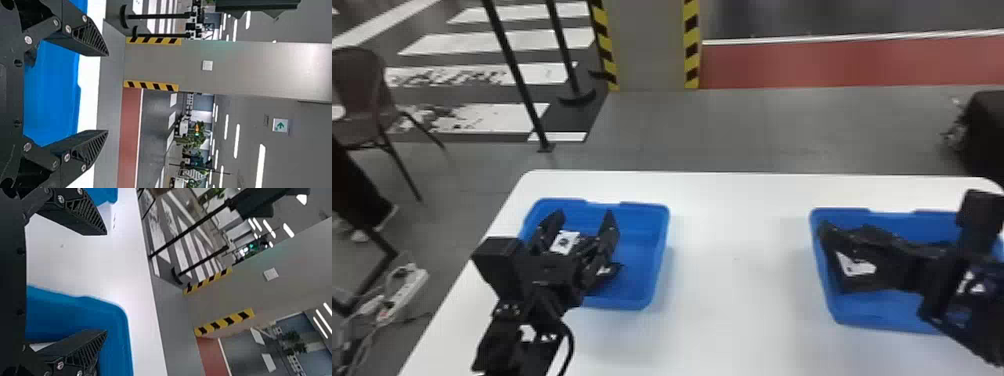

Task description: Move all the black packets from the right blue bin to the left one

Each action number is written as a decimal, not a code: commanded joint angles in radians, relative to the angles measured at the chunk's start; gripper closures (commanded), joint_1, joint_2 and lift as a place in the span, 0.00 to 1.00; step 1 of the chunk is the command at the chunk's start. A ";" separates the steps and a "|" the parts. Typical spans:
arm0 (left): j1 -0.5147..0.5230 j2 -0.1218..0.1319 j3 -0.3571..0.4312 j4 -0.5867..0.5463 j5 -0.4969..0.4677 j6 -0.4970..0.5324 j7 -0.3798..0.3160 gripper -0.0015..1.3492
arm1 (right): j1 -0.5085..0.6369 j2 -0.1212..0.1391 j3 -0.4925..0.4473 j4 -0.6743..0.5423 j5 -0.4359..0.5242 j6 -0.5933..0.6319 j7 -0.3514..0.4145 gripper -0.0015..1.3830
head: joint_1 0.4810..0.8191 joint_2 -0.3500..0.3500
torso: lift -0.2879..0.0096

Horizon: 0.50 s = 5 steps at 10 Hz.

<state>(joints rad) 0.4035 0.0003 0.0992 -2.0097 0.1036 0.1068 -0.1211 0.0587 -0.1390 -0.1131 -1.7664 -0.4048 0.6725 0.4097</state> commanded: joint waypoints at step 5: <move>-0.003 0.015 -0.049 -0.002 0.054 0.040 -0.011 0.15 | 0.162 0.002 -0.007 -0.130 0.099 0.017 -0.212 0.11 | 0.63 0.50 | 0.60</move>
<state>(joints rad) 0.4000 0.0152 0.0522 -2.0094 0.1569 0.1426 -0.1313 0.2199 -0.1393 -0.1197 -1.9038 -0.3141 0.6895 0.1966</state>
